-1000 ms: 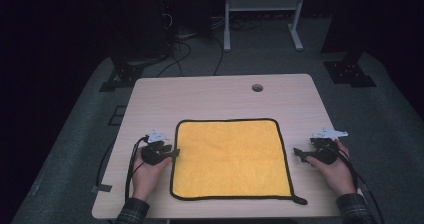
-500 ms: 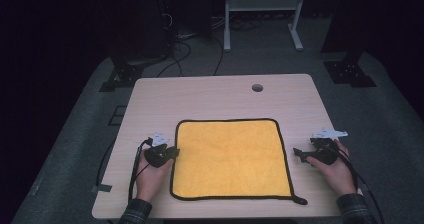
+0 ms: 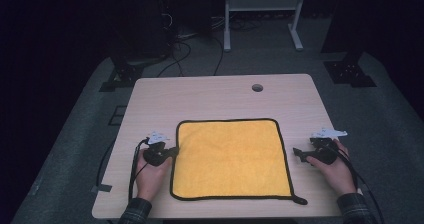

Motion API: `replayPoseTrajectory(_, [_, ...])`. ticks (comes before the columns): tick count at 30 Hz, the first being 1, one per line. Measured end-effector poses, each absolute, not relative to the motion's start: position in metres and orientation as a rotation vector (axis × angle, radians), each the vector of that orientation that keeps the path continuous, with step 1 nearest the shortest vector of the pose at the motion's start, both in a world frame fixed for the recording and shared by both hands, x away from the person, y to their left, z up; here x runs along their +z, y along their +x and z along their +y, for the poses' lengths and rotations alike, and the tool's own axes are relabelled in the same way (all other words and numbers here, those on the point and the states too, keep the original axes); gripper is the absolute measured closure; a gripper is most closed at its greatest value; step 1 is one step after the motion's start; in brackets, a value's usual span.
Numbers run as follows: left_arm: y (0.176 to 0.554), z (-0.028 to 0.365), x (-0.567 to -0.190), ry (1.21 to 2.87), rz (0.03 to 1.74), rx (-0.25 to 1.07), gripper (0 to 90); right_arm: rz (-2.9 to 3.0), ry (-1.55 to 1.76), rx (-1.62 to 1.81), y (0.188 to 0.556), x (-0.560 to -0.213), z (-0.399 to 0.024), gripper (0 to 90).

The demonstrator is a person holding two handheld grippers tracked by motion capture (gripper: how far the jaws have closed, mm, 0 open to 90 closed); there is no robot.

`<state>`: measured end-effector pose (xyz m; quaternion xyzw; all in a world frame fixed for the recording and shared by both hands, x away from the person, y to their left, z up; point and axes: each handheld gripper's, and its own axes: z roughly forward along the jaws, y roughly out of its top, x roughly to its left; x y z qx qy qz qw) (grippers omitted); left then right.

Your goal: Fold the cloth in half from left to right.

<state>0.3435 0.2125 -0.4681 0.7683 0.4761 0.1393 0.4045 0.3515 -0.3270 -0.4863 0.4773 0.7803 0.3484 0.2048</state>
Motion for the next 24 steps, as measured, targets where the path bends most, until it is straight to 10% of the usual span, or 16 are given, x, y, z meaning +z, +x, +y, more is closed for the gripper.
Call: replayPoseTrajectory(24, [0.358, 0.197, -0.449, 1.738, 1.042, 0.121, 86.8, 2.178, 1.329, 0.97, 0.355, -0.486, -0.324, 15.5])
